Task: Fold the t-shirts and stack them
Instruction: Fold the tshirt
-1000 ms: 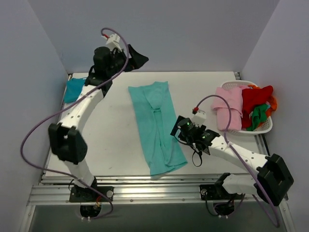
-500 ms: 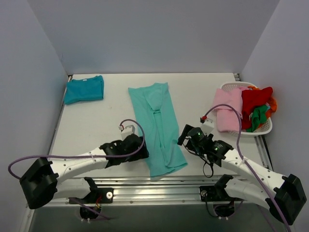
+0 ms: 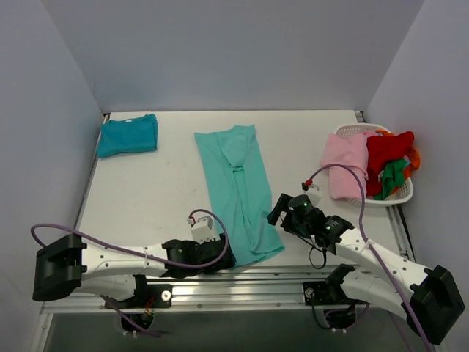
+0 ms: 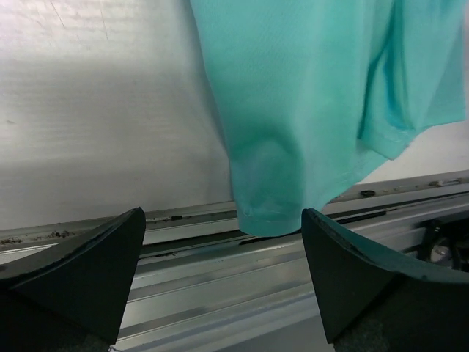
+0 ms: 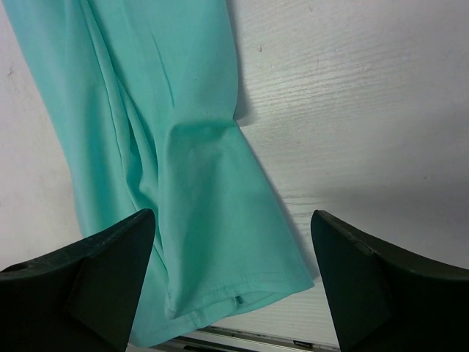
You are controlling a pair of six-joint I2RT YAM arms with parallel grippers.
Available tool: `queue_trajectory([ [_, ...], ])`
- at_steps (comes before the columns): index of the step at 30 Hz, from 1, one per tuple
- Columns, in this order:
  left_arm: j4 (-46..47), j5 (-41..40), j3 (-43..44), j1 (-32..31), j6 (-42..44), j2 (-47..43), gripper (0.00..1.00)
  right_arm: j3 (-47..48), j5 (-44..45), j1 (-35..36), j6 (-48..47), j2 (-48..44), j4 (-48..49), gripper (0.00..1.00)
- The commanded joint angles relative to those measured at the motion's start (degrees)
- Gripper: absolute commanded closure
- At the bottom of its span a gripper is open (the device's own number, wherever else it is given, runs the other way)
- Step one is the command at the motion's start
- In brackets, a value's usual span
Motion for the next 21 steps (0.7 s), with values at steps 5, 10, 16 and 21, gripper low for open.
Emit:
queue_trajectory([
  [5, 8.92, -1.35, 0.41, -3.67, -7.62, 9.35, 0.07, -1.55, -1.72, -1.60, -0.35, -2.88, -1.46, 0.20],
  [10, 11.83, -4.24, -3.46, -3.93, -10.97, 8.39, 0.11, -3.05, -1.90, -2.04, 0.01, -4.21, -1.73, 0.22],
  [16, 7.88, -7.06, -3.11, -3.93, -12.02, 4.70, 0.15, -3.66, -2.52, -2.31, 0.09, -3.85, -1.29, 0.24],
  [21, 1.12, -10.56, -0.74, -4.64, -10.27, -2.77, 0.16, -3.22, -1.90, -2.31, 0.01, -4.64, -1.73, 0.25],
])
